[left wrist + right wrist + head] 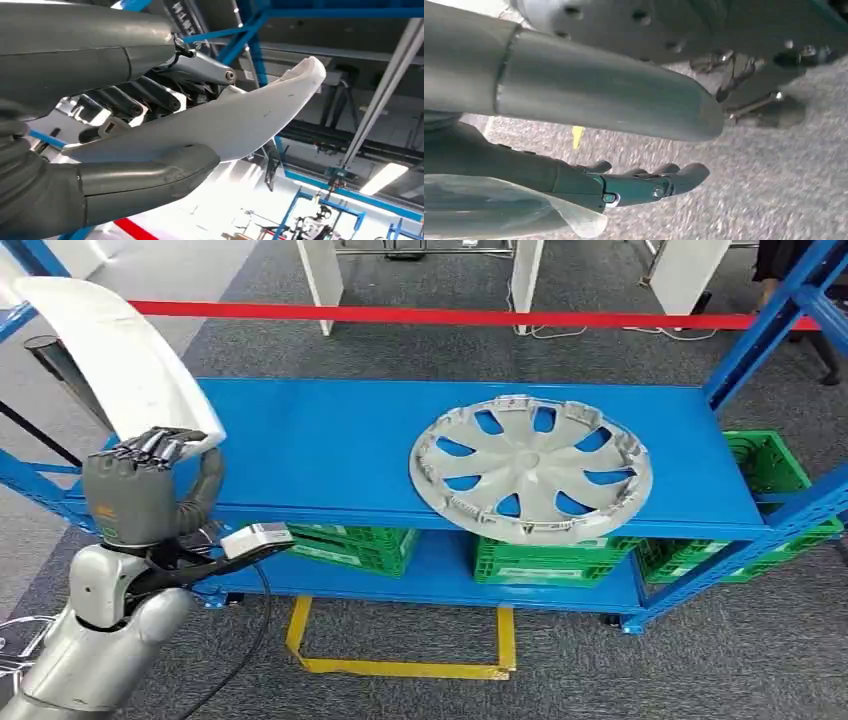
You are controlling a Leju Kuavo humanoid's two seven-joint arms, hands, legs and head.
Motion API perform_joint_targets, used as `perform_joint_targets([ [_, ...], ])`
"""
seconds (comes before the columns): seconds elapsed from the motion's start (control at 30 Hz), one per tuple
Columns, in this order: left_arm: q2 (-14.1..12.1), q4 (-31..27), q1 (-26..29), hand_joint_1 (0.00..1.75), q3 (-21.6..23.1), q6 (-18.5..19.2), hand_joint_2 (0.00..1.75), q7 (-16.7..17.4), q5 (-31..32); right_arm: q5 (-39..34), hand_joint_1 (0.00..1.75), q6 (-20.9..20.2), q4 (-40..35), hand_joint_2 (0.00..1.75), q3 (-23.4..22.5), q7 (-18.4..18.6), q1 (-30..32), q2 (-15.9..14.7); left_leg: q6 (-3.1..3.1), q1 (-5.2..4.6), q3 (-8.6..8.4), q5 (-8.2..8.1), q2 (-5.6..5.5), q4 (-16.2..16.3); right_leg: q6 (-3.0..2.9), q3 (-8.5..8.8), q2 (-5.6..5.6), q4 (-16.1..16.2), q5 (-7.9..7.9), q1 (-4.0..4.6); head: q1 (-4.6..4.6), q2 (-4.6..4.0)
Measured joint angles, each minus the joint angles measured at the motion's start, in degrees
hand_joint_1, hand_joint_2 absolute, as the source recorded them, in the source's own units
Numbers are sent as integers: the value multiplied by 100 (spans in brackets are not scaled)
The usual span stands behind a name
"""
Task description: Take the parts from the cabinet and place them on the table.
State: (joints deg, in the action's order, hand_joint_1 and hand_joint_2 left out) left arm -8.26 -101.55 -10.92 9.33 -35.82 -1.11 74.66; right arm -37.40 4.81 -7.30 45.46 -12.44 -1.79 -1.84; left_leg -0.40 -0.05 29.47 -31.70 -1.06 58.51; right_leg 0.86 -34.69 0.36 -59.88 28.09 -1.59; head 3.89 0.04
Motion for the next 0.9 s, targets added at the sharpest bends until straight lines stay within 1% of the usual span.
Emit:
perform_joint_targets([
  [0.03,-20,0,8,175,-26,2,175,13,-17,0,0,11,2,0,0,0,-5,0,-37,-1,60,-135,33,127,-27,-23,1,-2,-13,1,33,2],
  [0.07,-57,-2,20,175,-57,9,175,13,-48,-11,0,11,2,0,0,0,4,0,-67,17,194,-377,38,486,-47,-35,-8,1,-25,2,74,0],
  [0.1,-76,-2,49,175,-92,31,175,15,-98,-11,0,9,2,0,4,0,8,0,-89,29,375,-615,40,951,-56,-44,-22,1,-30,11,74,0],
  [0.13,-108,-2,91,175,-122,52,175,15,-137,-11,0,5,2,0,9,4,10,0,-101,33,529,-779,40,1349,-62,-51,-33,1,-35,19,79,0],
  [0.17,-136,-2,136,175,-146,88,175,13,-175,-11,0,0,2,0,13,11,7,0,-105,33,647,-849,40,1648,-77,-61,-42,1,-46,29,72,0],
  [0.2,-170,-2,176,175,-186,114,175,0,-216,-13,0,-2,2,0,24,24,6,0,-99,33,634,-765,40,1657,-87,-68,-51,0,-55,36,74,0],
  [0.23,-196,-2,200,175,-216,125,175,-13,-249,-18,0,-4,2,0,37,28,4,0,-85,32,518,-559,40,1428,-92,-77,-59,0,-67,45,77,0],
  [0.27,-219,-2,204,175,-249,151,175,-40,-273,-22,0,-4,2,0,42,28,2,0,-60,28,298,-284,41,979,-92,-81,-67,0,-86,51,72,0],
  [0.3,-243,-4,204,175,-275,175,175,-55,-291,-24,0,-7,2,0,44,31,-2,0,-26,19,30,-40,48,455,-85,-81,-71,0,-99,55,77,0],
  [0.33,-271,-17,202,175,-306,201,175,-81,-310,-26,0,-7,2,0,44,31,-10,0,7,6,-192,10,68,-3,-71,-88,-81,3,-124,54,70,0],
  [0.37,-280,-26,201,175,-323,208,175,-90,-312,-28,0,-7,2,0,46,33,-19,0,14,-31,-245,-10,70,-117,-28,-118,-80,5,-160,70,70,0],
  [0.43,-302,-48,204,175,-365,221,175,-98,-319,-31,0,-7,2,0,63,44,-18,0,43,-55,-179,43,52,-104,41,-129,-91,46,-244,48,77,0],
  [0.47,-314,-48,206,175,-371,242,175,-98,-323,-31,0,-4,2,0,85,50,-16,2,73,-61,-159,82,51,-111,82,-118,-95,86,-294,45,66,0],
  [0.5,-317,-48,205,175,-374,266,175,-96,-323,-31,0,13,2,0,100,59,-16,4,123,-31,-122,174,59,-214,134,-125,-90,107,-334,76,70,0],
  [0.53,-317,-48,198,175,-374,304,175,-92,-321,-28,0,57,2,0,109,81,-23,18,158,-11,-114,260,84,-243,144,-232,-71,47,-165,63,57,0],
  [0.57,-317,-52,195,175,-374,315,175,-83,-319,-26,0,105,0,0,122,94,-35,53,214,-5,-55,313,81,-263,149,-323,-51,-177,132,65,41,0],
  [0.6,-317,-52,202,175,-374,317,175,-77,-312,-26,0,157,0,0,140,112,-37,85,220,-9,14,365,82,-259,154,-442,-51,-608,470,63,26,0],
  [0.63,-317,-52,210,175,-374,317,175,-77,-312,-26,0,179,0,0,142,114,-38,98,230,-20,74,411,83,-259,162,-550,-50,-1031,720,64,33,0],
  [0.67,-317,-52,211,175,-374,319,175,-77,-310,-26,0,197,0,0,144,120,-40,113,234,-31,141,457,84,-253,169,-624,-50,-1394,865,67,31,0],
  [0.7,-317,-52,211,175,-374,319,175,-77,-308,-26,0,203,0,0,146,125,-46,142,233,-37,201,499,84,-243,169,-601,-50,-1534,809,68,31,0],
  [0.73,-317,-52,211,175,-376,319,175,-77,-308,-26,0,203,0,0,151,129,-57,166,231,-44,274,543,83,-221,162,-468,-50,-1449,613,68,31,0],
  [0.77,-317,-52,210,175,-376,319,175,-77,-308,-26,0,203,0,0,159,129,-68,181,223,-50,340,575,80,-197,145,-231,-49,-1165,386,69,33,0],
  [0.8,-317,-52,212,175,-376,319,175,-77,-308,-24,0,203,0,0,164,129,-78,186,209,-54,387,600,74,-174,116,82,-46,-727,220,71,33,0],
  [0.83,-317,-52,212,175,-376,319,175,-77,-308,-26,0,203,0,0,175,129,-95,188,189,-55,408,621,69,-142,82,444,-21,-194,172,75,33,0],
  [0.87,-319,-55,209,175,-380,317,175,-77,-308,-26,0,205,0,0,179,129,-113,188,161,-89,457,639,68,-112,66,731,10,163,306,100,33,0],
  [0.9,-319,-61,204,175,-389,319,175,-77,-308,-24,0,212,0,0,181,127,-117,188,127,-76,484,692,74,-95,68,759,14,311,348,98,50,0],
])
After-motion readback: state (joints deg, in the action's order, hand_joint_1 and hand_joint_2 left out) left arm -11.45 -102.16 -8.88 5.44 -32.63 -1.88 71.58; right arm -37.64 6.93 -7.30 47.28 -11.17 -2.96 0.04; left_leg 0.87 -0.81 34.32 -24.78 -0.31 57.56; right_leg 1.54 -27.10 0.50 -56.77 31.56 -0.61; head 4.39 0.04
